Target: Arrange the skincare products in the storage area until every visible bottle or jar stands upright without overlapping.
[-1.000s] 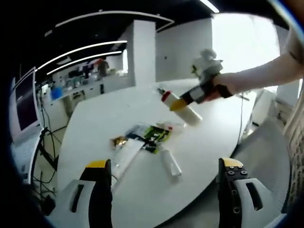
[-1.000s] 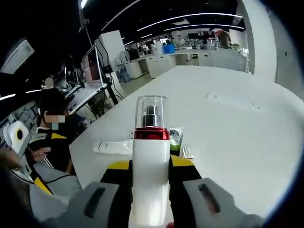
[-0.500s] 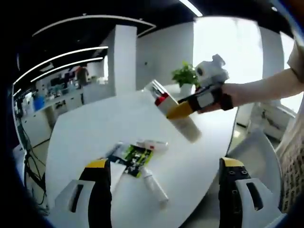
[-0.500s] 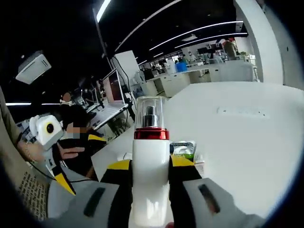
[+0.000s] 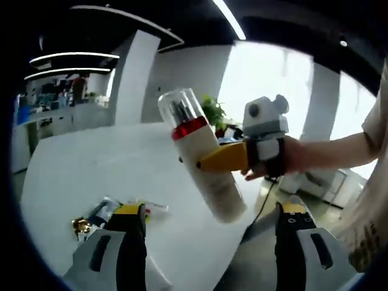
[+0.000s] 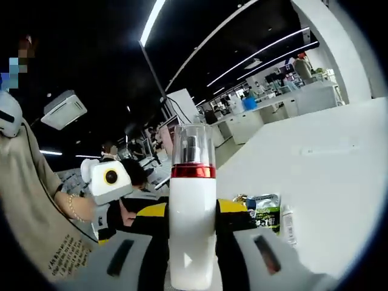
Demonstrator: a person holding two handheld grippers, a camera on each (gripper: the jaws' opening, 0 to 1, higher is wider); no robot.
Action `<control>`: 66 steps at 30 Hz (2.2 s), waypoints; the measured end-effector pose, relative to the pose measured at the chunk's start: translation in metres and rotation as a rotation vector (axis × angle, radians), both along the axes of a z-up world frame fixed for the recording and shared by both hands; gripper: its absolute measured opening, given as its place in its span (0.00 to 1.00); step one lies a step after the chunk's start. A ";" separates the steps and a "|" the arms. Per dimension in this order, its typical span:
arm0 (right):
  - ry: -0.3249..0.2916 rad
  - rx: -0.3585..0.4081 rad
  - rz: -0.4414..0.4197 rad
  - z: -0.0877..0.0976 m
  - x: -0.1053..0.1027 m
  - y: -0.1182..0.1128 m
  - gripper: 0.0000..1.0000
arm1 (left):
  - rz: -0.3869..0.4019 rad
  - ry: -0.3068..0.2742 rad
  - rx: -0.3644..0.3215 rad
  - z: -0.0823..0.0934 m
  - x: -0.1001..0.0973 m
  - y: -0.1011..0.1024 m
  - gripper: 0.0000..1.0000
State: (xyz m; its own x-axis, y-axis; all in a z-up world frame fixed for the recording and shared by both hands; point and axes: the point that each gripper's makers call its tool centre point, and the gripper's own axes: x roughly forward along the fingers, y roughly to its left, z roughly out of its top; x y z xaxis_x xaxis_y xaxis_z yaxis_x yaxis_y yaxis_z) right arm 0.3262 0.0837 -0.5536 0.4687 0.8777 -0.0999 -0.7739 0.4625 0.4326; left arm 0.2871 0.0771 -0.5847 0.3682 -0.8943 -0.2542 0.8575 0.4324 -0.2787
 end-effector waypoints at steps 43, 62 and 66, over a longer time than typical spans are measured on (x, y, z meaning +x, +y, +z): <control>-0.175 -0.090 0.030 -0.004 0.002 -0.038 0.33 | -0.068 -0.112 0.198 -0.020 0.030 -0.068 0.28; -0.215 -0.381 0.096 -0.086 0.021 -0.072 0.31 | -0.060 -0.151 0.355 -0.099 0.058 -0.101 0.28; -0.214 -0.423 0.116 -0.103 0.022 -0.078 0.30 | -0.079 -0.148 0.386 -0.116 0.059 -0.107 0.28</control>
